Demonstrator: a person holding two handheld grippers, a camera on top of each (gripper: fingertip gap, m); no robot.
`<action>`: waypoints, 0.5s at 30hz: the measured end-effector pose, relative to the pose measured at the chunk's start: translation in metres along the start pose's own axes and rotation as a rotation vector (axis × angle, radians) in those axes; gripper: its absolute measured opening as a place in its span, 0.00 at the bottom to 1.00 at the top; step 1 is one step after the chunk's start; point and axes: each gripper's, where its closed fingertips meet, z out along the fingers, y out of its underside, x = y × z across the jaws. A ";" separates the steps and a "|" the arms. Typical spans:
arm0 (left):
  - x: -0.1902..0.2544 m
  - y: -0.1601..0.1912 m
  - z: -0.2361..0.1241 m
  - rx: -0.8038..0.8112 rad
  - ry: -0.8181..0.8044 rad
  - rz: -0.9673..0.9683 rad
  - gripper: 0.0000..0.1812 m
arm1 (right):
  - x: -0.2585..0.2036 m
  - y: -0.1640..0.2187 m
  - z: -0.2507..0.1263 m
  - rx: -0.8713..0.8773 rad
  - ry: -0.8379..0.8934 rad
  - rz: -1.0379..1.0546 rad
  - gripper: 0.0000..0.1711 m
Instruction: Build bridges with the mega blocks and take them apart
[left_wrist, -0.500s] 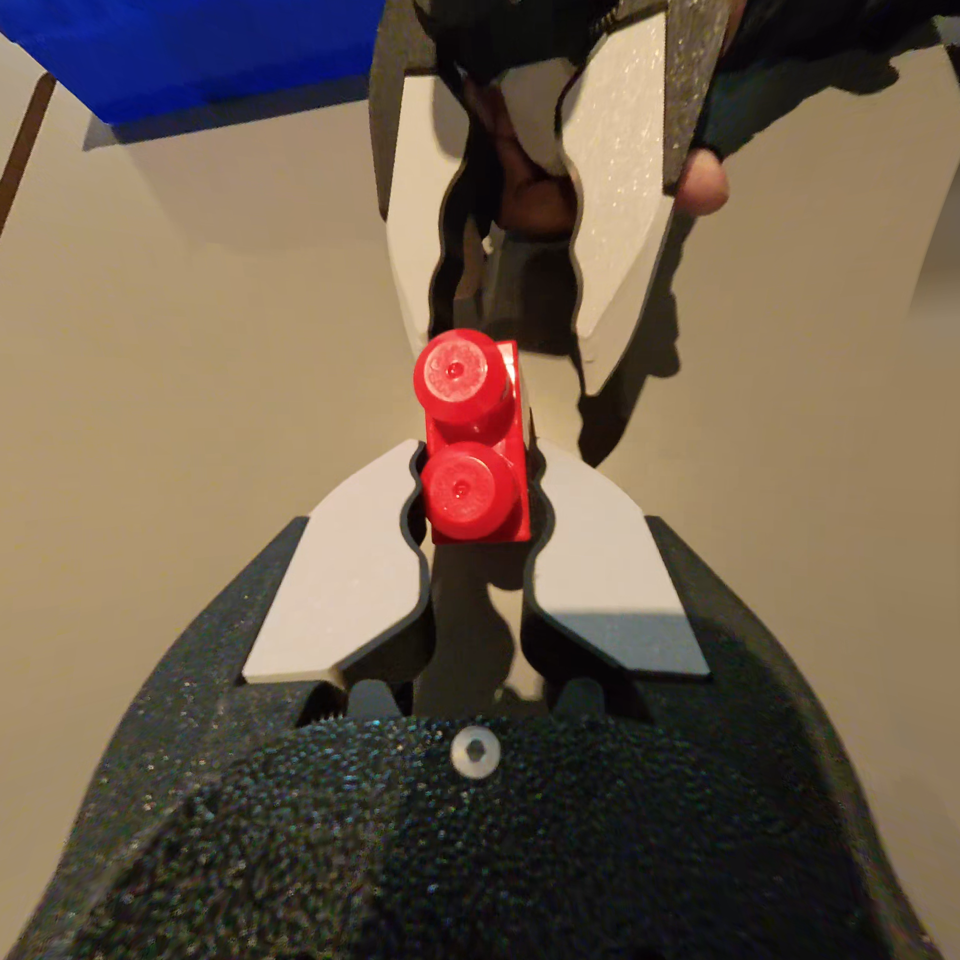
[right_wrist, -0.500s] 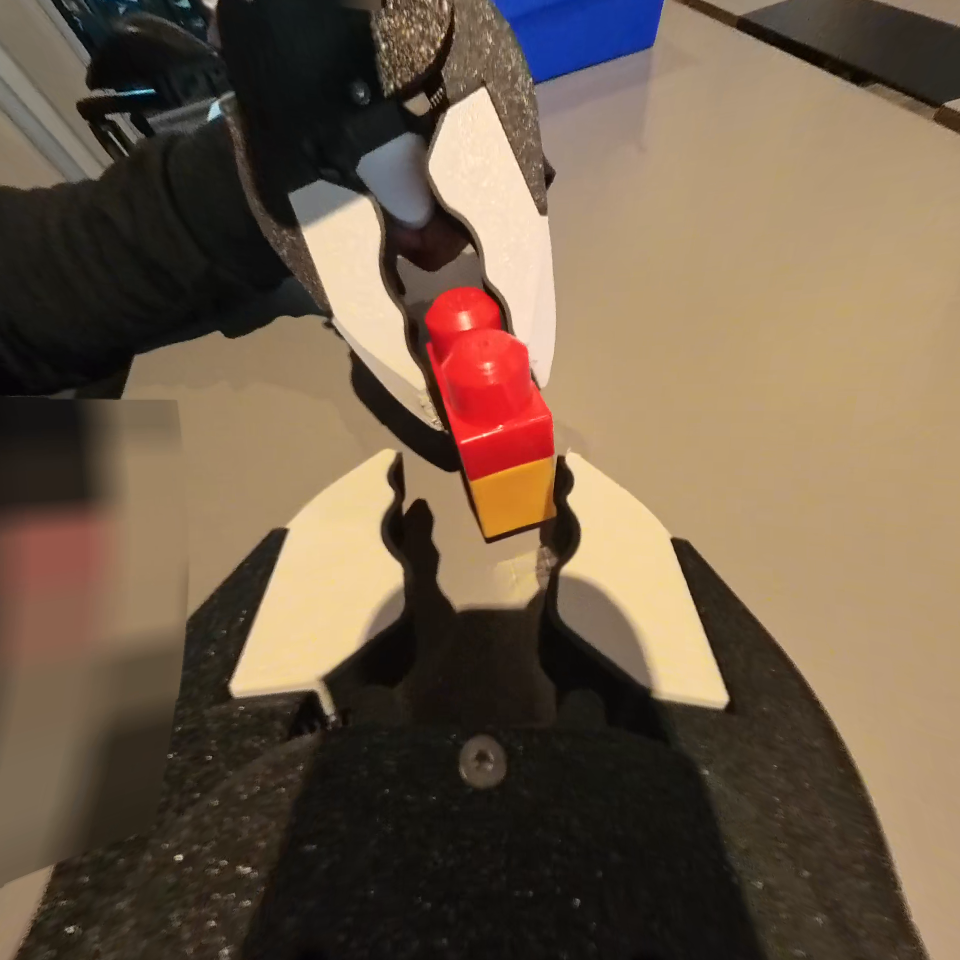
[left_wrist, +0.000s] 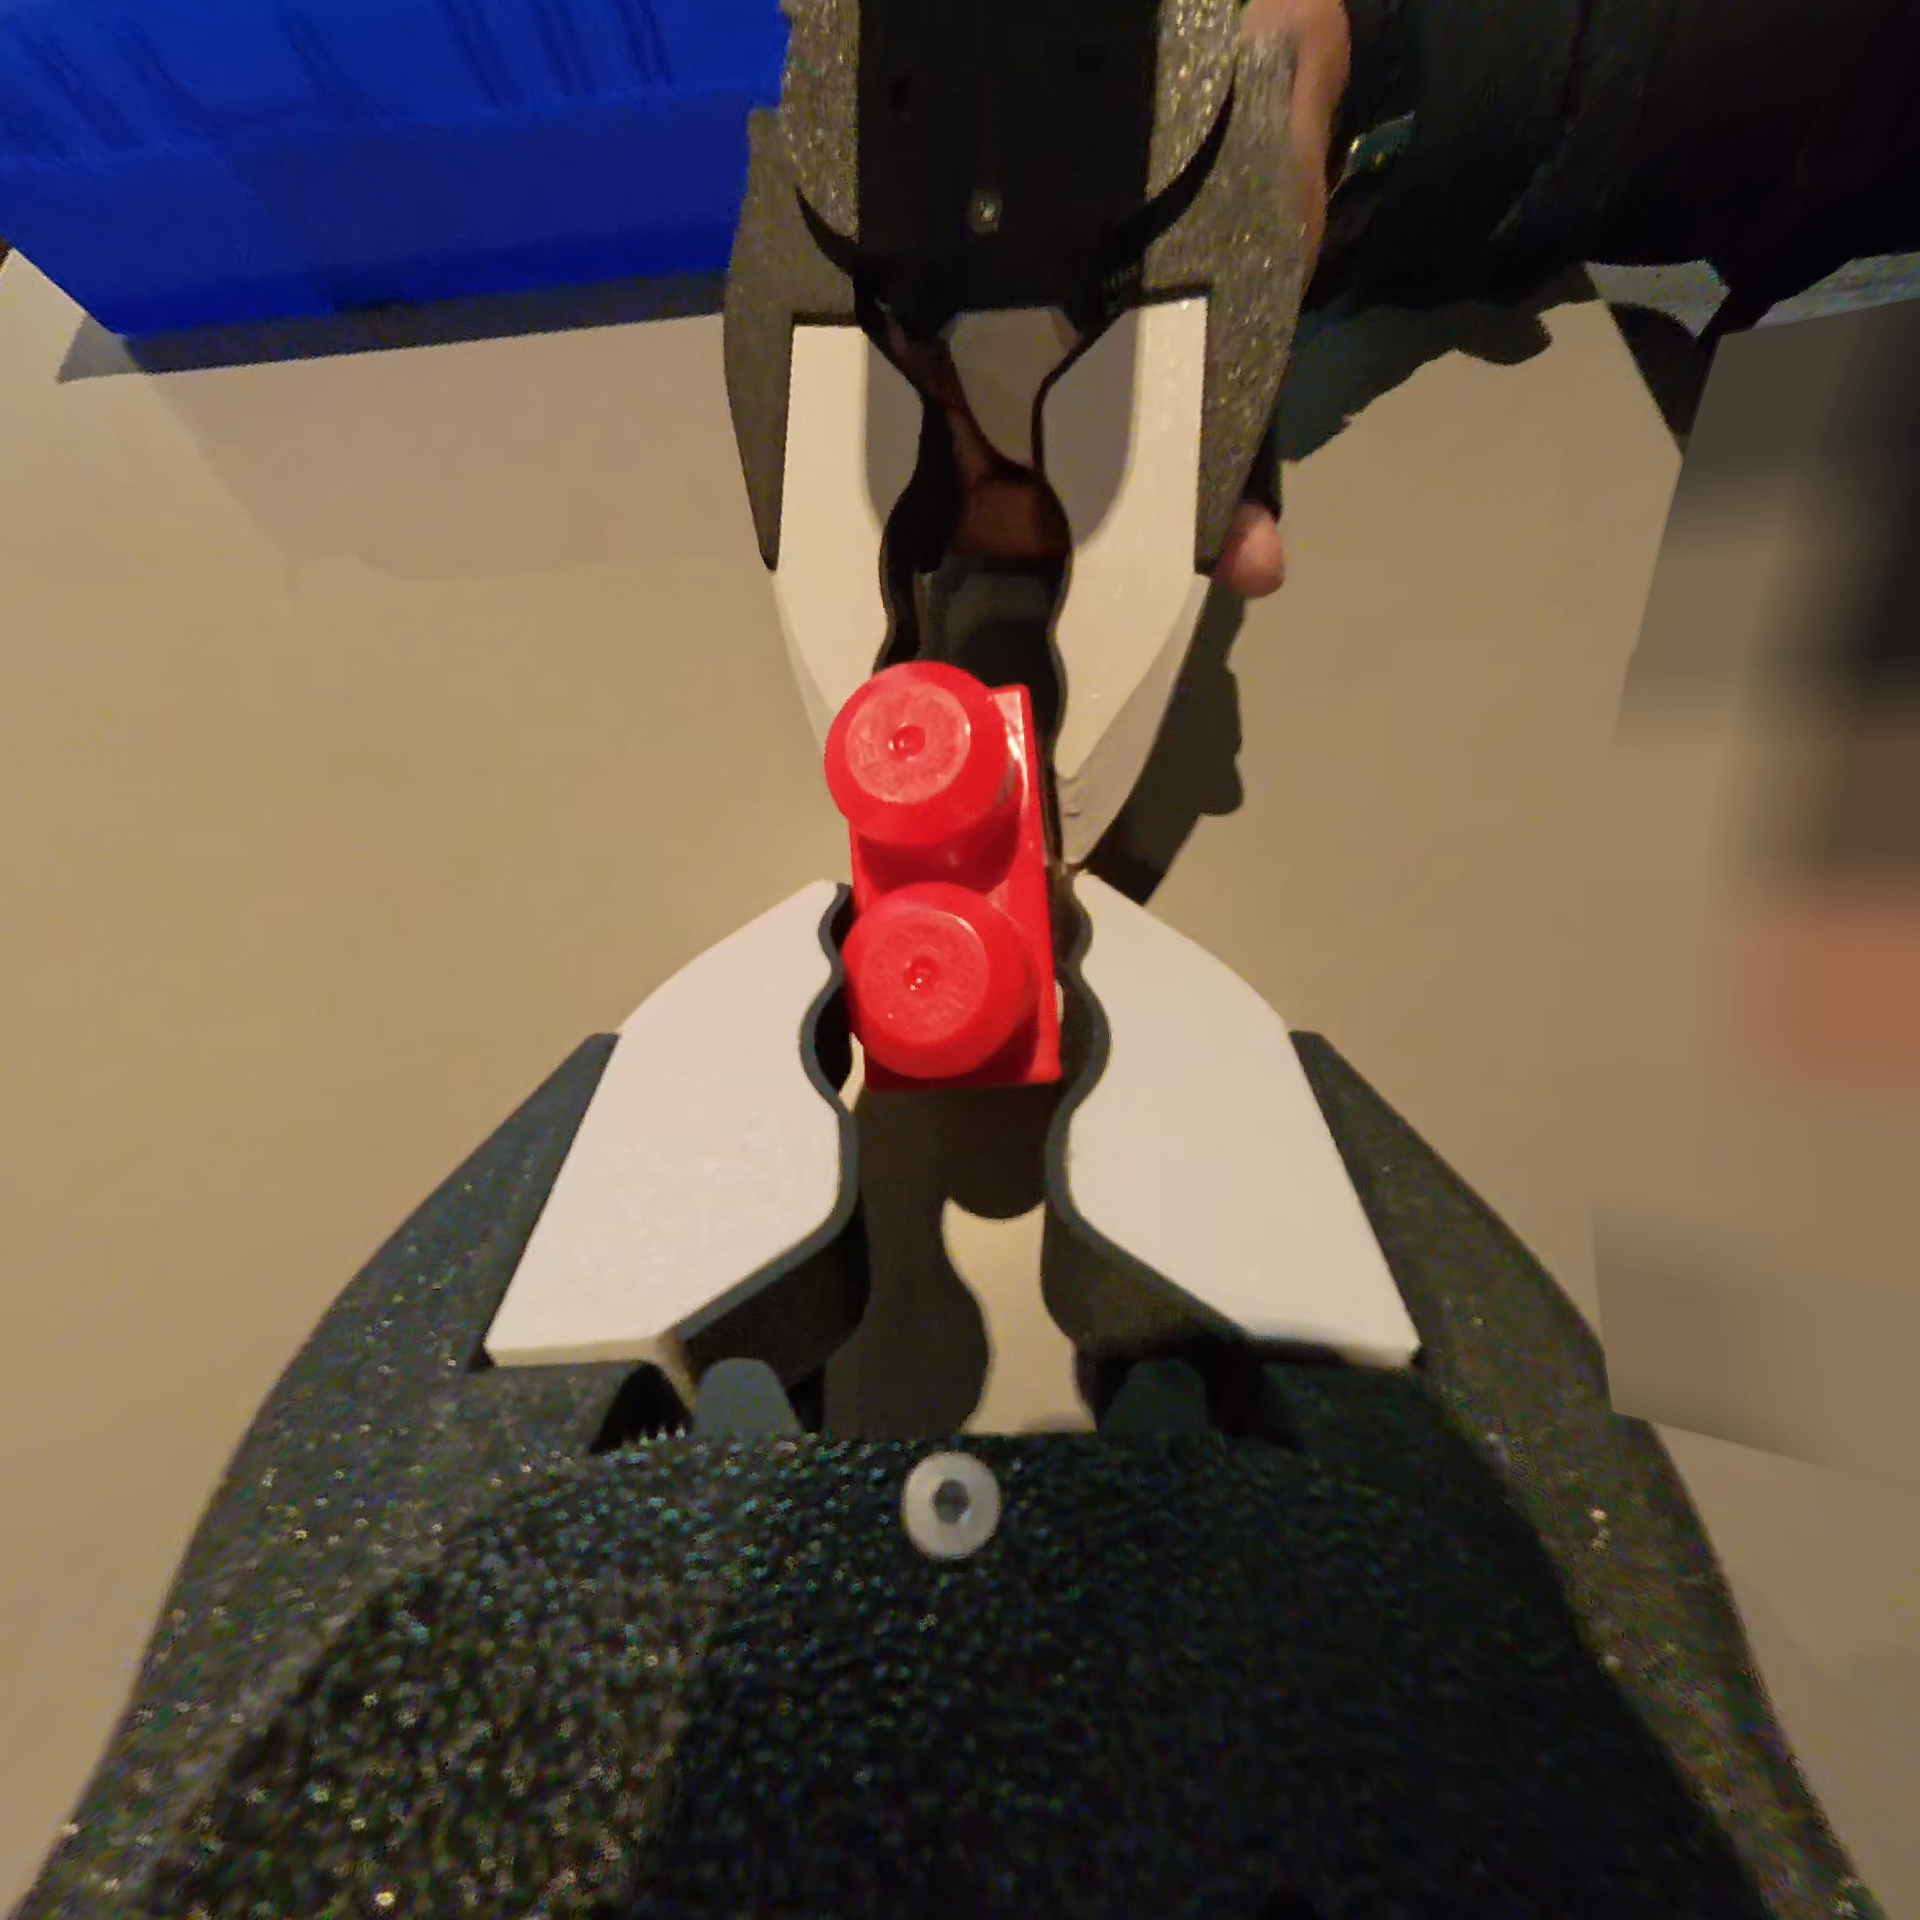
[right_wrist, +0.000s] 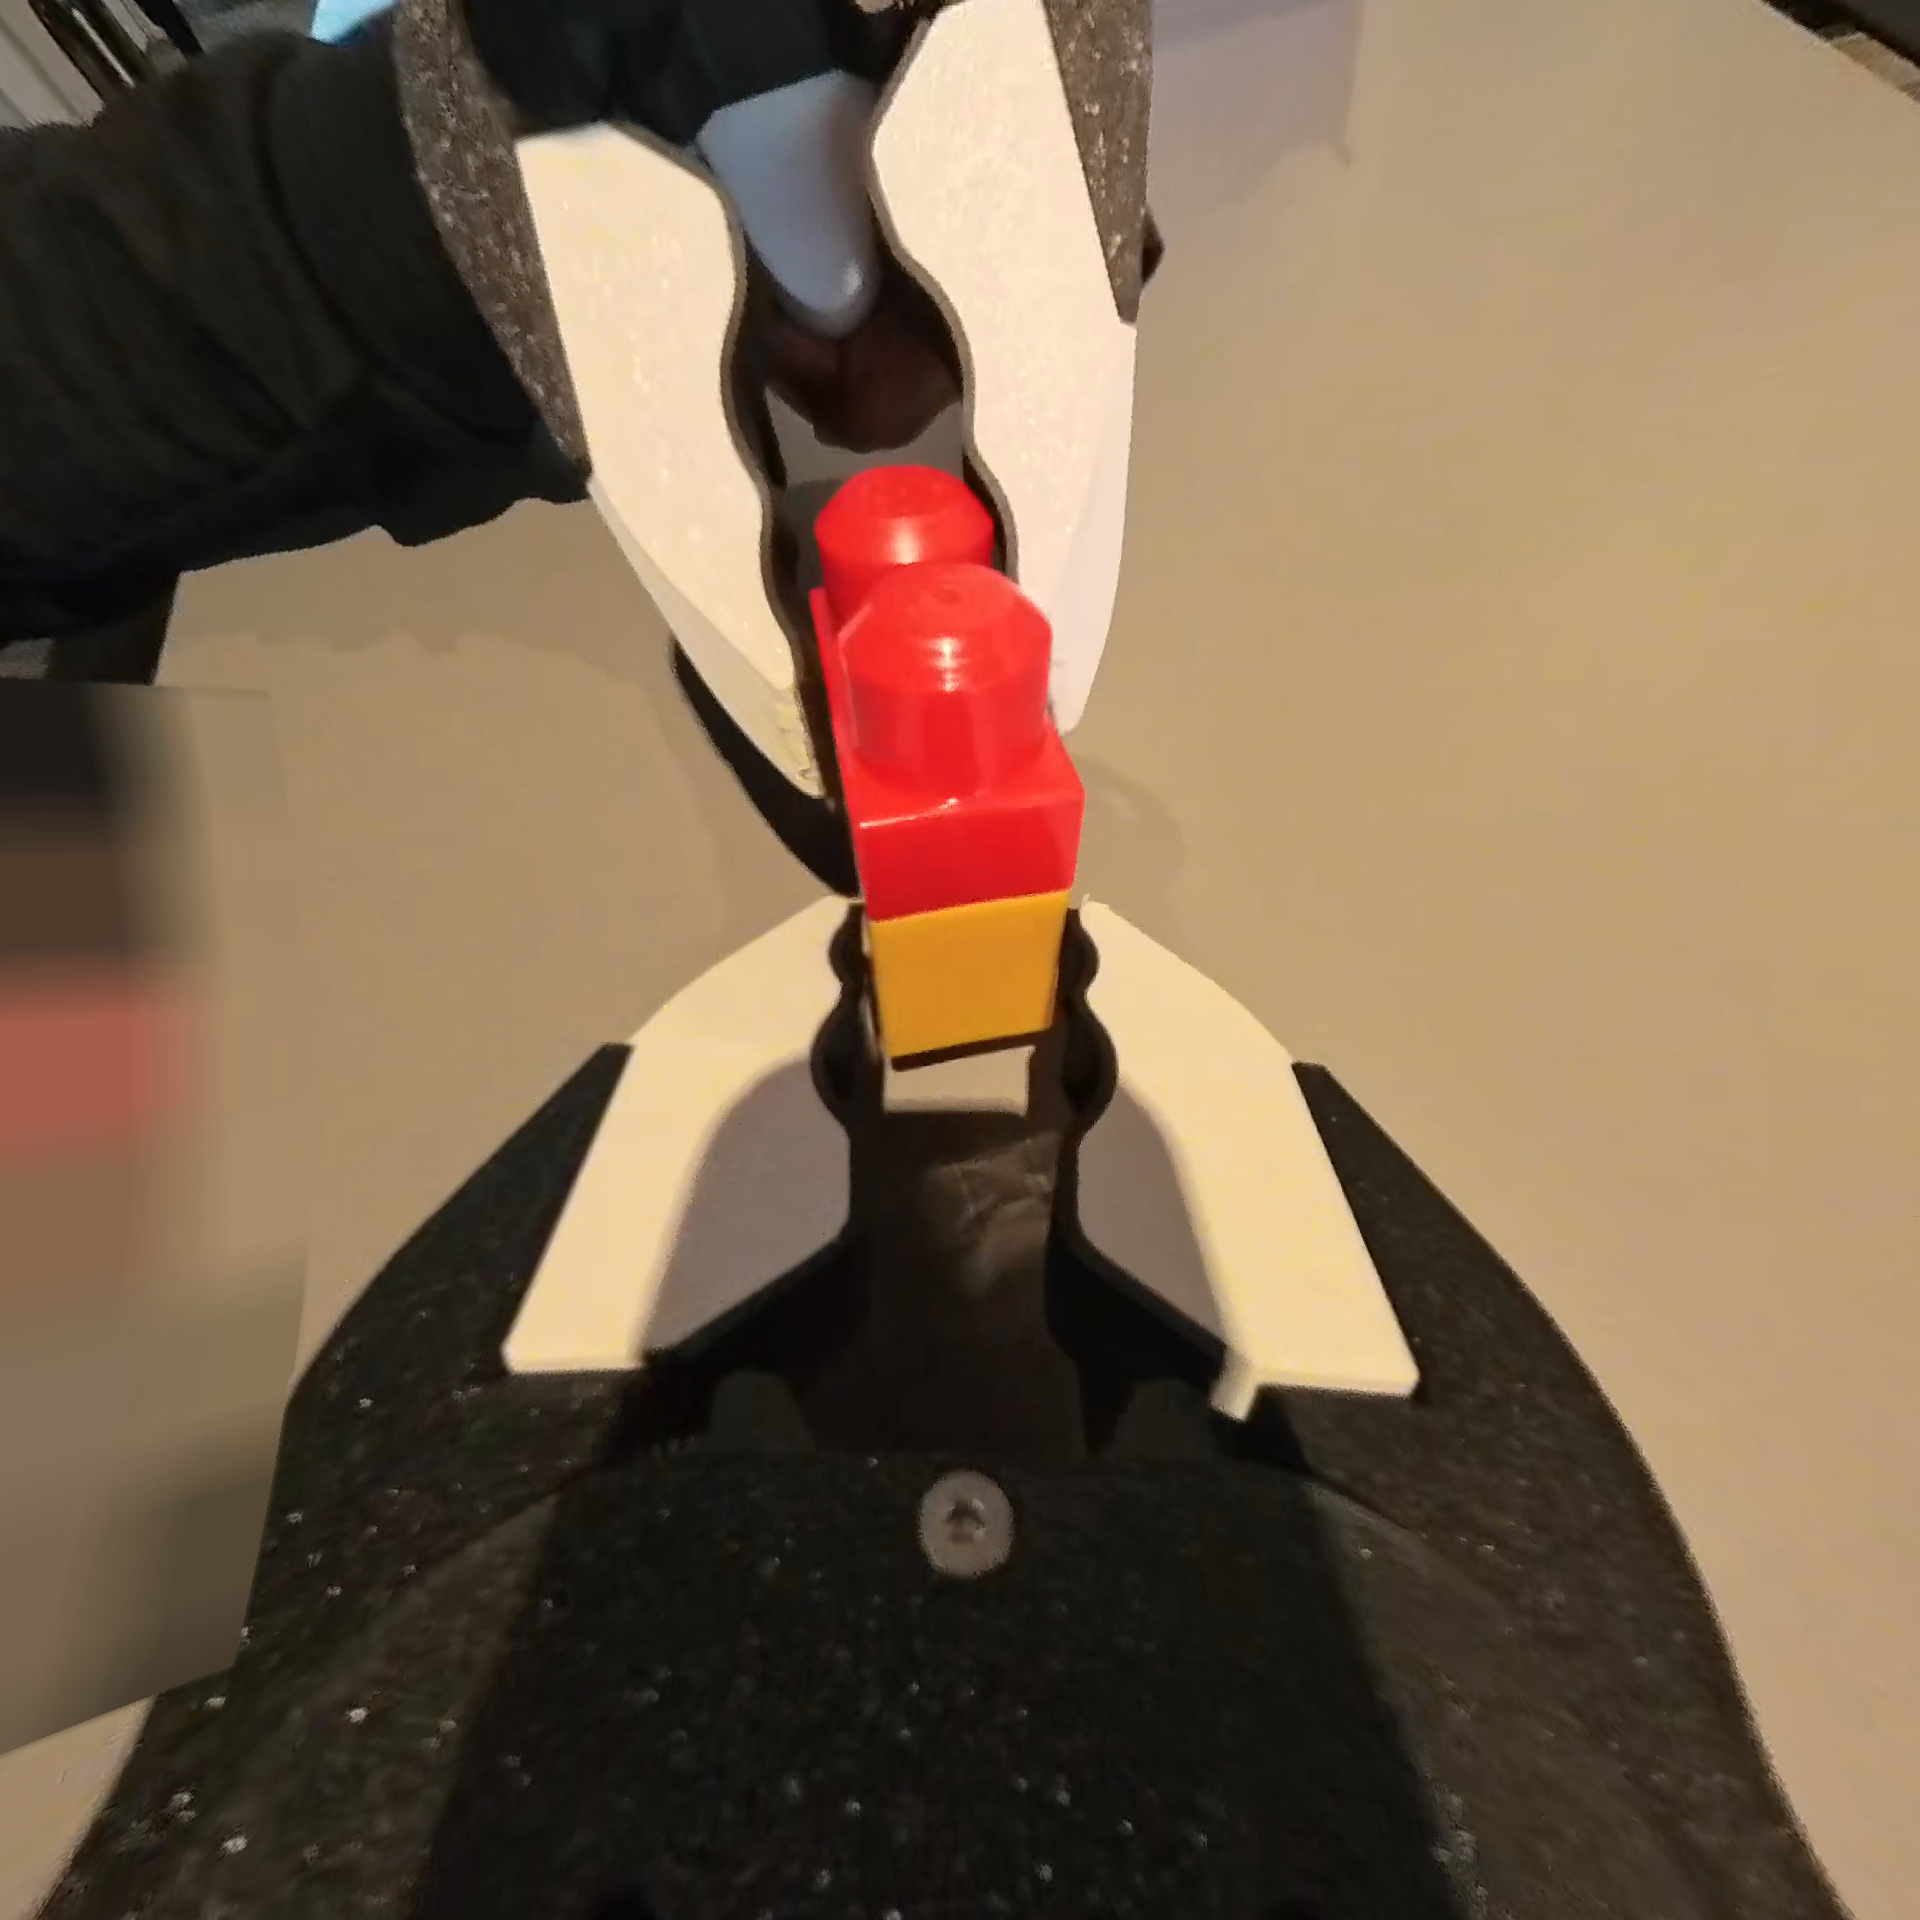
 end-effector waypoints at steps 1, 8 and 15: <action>0.000 0.000 0.000 0.012 0.010 -0.019 0.20 | 0.000 0.000 0.000 0.002 0.002 -0.003 0.21; 0.002 -0.004 0.005 0.100 0.125 -0.180 0.19 | 0.002 0.007 -0.005 -0.036 0.042 -0.089 0.21; 0.004 -0.005 0.004 0.142 0.194 -0.249 0.19 | 0.006 0.005 -0.011 -0.062 0.148 -0.281 0.20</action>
